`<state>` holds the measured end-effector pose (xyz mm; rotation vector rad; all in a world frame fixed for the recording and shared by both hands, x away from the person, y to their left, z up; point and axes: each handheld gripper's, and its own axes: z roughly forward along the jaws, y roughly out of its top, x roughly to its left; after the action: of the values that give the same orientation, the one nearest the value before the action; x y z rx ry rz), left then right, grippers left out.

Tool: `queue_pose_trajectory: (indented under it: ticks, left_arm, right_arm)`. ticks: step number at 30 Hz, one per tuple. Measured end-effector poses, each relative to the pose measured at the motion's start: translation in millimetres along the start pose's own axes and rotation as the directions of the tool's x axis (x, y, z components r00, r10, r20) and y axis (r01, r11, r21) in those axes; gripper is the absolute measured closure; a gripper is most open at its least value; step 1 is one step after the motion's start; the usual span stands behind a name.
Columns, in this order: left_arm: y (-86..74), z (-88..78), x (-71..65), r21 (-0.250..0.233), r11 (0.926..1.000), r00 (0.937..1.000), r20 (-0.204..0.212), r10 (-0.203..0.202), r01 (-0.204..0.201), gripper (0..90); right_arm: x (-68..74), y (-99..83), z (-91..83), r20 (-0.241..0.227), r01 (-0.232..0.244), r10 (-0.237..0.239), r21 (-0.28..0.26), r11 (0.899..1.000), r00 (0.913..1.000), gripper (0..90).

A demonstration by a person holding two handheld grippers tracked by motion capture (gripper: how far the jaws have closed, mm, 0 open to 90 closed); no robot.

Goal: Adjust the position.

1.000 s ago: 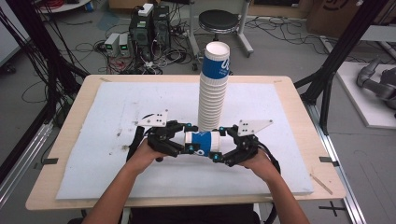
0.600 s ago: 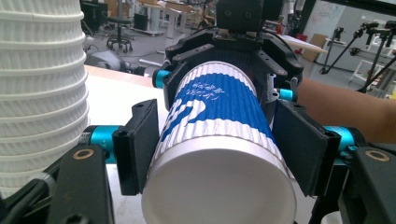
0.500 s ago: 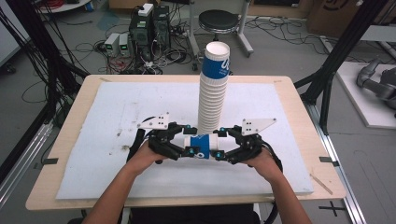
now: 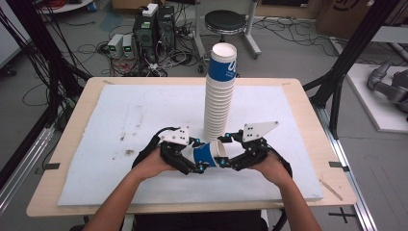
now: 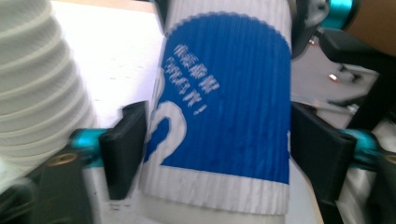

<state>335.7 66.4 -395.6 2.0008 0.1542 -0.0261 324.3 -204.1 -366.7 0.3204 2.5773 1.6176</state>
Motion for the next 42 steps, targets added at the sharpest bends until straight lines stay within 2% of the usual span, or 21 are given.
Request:
queue_pose_trajectory:
  ticks: [2, 3, 4, 6, 7, 8, 9, 11, 14, 16, 17, 19, 21, 25, 26, 27, 29, 31, 33, 39, 42]
  left_arm:
    - [0.6, -2.5, 0.1, -0.034, 0.9994, 1.0000, 0.007, 0.000, 0.001, 27.2]
    - [0.8, -3.9, 0.0, -0.051, 0.9987, 1.0000, -0.008, -0.005, 0.004, 27.2]
    - [-0.1, -5.4, 0.8, -0.072, 0.9974, 0.9999, -0.014, -0.009, 0.007, 27.2]
    - [-4.4, -8.8, 2.4, -0.146, 0.9885, 0.9989, -0.017, -0.043, 0.040, 27.2]
    - [-6.3, -10.3, 2.6, -0.180, 0.9823, 0.9982, -0.022, -0.056, 0.051, 27.3]
    - [-8.6, -11.7, 2.5, -0.229, 0.9717, 0.9976, -0.025, -0.064, 0.057, 27.3]
    - [-10.4, -12.9, 2.9, -0.269, 0.9607, 0.9966, -0.026, -0.078, 0.068, 27.3]
    - [-12.3, -14.3, 3.4, -0.314, 0.9466, 0.9958, -0.027, -0.087, 0.074, 27.3]
    - [-11.7, -12.4, 1.4, -0.325, 0.9441, 0.9977, -0.015, -0.066, 0.058, 27.2]
    - [-11.3, -10.6, -0.1, -0.315, 0.9479, 0.9987, -0.002, -0.051, 0.048, 27.2]
    - [-11.4, -9.6, -0.7, -0.303, 0.9520, 0.9990, -0.002, -0.046, 0.043, 27.2]
    - [-11.7, -8.6, -1.5, -0.283, 0.9587, 0.9994, -0.003, -0.034, 0.032, 27.5]
    - [-11.6, -7.3, -2.5, -0.265, 0.9638, 0.9996, -0.005, -0.027, 0.025, 28.3]
    - [-10.7, -4.5, -5.3, -0.203, 0.9779, 0.9984, -0.012, -0.056, 0.052, 26.3]
    - [-10.1, -3.6, -6.5, -0.180, 0.9819, 0.9978, -0.024, -0.062, 0.057, 20.6]
    - [-9.3, -3.6, -7.6, -0.150, 0.9877, 0.9972, -0.053, -0.052, 0.044, 15.8]
    - [-8.1, -3.9, -8.7, -0.101, 0.9947, 0.9940, -0.106, -0.029, 0.019, 15.8]
    - [-7.5, -4.4, -8.2, -0.089, 0.9959, 0.9936, -0.111, -0.024, 0.014, 15.8]
    - [-7.2, -3.9, -7.7, -0.088, 0.9960, 0.9943, -0.105, -0.021, 0.012, 15.8]
    - [-8.0, 0.1, -7.9, -0.072, 0.9974, 0.9963, -0.086, -0.004, -0.002, 19.1]
    - [-8.3, 0.5, -8.6, -0.074, 0.9971, 0.9977, -0.067, 0.014, -0.019, 25.5]
  right_arm:
    - [-1.3, -0.3, -0.6, -0.007, -0.029, 0.028, -0.028, 0.999, 0.9996, 24.3]
    - [-2.3, -1.5, -3.4, 0.002, -0.077, 0.077, -0.105, 0.992, 0.9970, 21.7]
    - [-2.3, -1.5, -3.4, 0.002, -0.077, 0.077, -0.105, 0.992, 0.9970, 19.8]
    - [-3.7, -1.6, -8.8, 0.027, -0.109, 0.116, -0.193, 0.975, 0.9929, 16.6]
    - [-4.8, -1.8, -12.0, 0.013, -0.131, 0.137, -0.224, 0.966, 0.9905, 16.6]
    - [-5.6, -2.5, -14.4, 0.014, -0.142, 0.150, -0.250, 0.958, 0.9886, 16.6]
    - [-5.9, -3.5, -15.9, 0.009, -0.157, 0.165, -0.264, 0.952, 0.9862, 16.6]
    - [-6.6, -5.5, -14.6, 0.008, -0.164, 0.172, -0.259, 0.952, 0.9850, 16.6]
    - [-6.5, -8.2, -6.9, -0.020, -0.178, 0.178, -0.237, 0.955, 0.9838, 16.6]
    - [-5.8, -8.4, -1.0, -0.044, -0.172, 0.166, -0.216, 0.961, 0.9851, 16.6]
    - [-5.3, -8.2, 2.0, -0.065, -0.153, 0.143, -0.207, 0.966, 0.9876, 19.5]
    - [-5.1, -7.8, 1.6, -0.061, -0.143, 0.133, -0.204, 0.968, 0.9892, 20.8]
    - [-4.3, -7.2, -0.1, -0.058, -0.113, 0.104, -0.178, 0.977, 0.9928, 24.0]
    - [-3.9, -6.0, 0.2, -0.055, -0.094, 0.087, -0.141, 0.986, 0.9947, 24.5]
    - [-2.8, -5.2, 0.2, -0.052, -0.095, 0.089, -0.128, 0.987, 0.9947, 24.6]
    - [-2.5, -3.9, 0.3, -0.041, -0.082, 0.078, -0.117, 0.990, 0.9962, 24.6]
    - [-0.4, 0.0, 0.0, -0.011, -0.055, 0.054, -0.080, 0.995, 0.9985, 24.6]
    - [2.0, 4.6, 0.9, 0.030, -0.020, 0.021, -0.031, 0.999, 0.9993, 24.6]
    - [4.1, 8.1, 2.7, 0.044, -0.001, 0.002, -0.002, 1.000, 0.9990, 24.4]
    - [5.2, 10.3, 9.7, 0.024, -0.006, 0.006, 0.019, 1.000, 0.9997, 24.2]
    - [5.8, 10.0, 11.1, 0.012, -0.012, 0.012, 0.020, 1.000, 0.9999, 24.1]
